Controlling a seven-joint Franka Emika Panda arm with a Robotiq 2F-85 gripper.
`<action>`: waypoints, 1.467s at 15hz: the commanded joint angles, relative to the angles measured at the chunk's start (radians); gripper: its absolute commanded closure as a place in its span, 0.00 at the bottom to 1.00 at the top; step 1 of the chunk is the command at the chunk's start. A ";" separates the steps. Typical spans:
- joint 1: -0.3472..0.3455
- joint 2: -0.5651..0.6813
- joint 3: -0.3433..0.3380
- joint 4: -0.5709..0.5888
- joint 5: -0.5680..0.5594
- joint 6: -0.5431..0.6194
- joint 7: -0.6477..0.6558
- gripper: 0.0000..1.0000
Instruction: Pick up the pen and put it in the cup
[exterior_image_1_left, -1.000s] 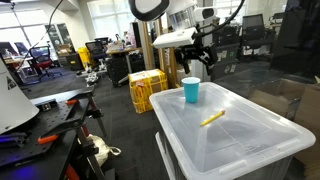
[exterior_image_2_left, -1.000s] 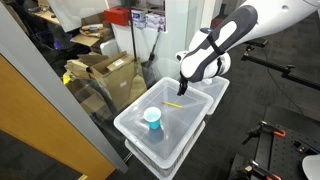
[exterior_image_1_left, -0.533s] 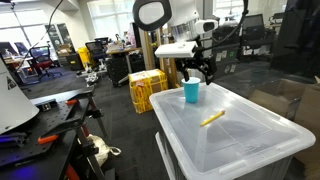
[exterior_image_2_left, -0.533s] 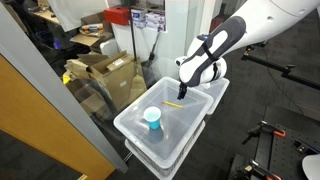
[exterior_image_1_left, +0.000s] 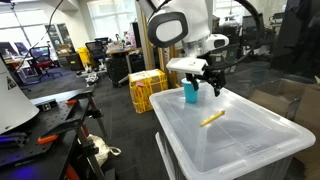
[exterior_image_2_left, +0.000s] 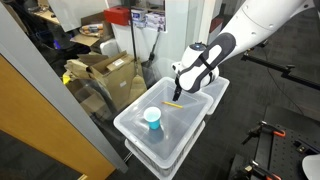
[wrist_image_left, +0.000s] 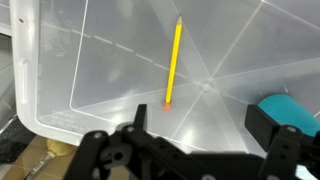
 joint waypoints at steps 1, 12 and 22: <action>-0.054 0.088 0.049 0.106 -0.087 0.015 0.112 0.00; -0.038 0.237 0.036 0.278 -0.202 -0.038 0.319 0.00; -0.059 0.332 0.047 0.356 -0.212 -0.044 0.311 0.07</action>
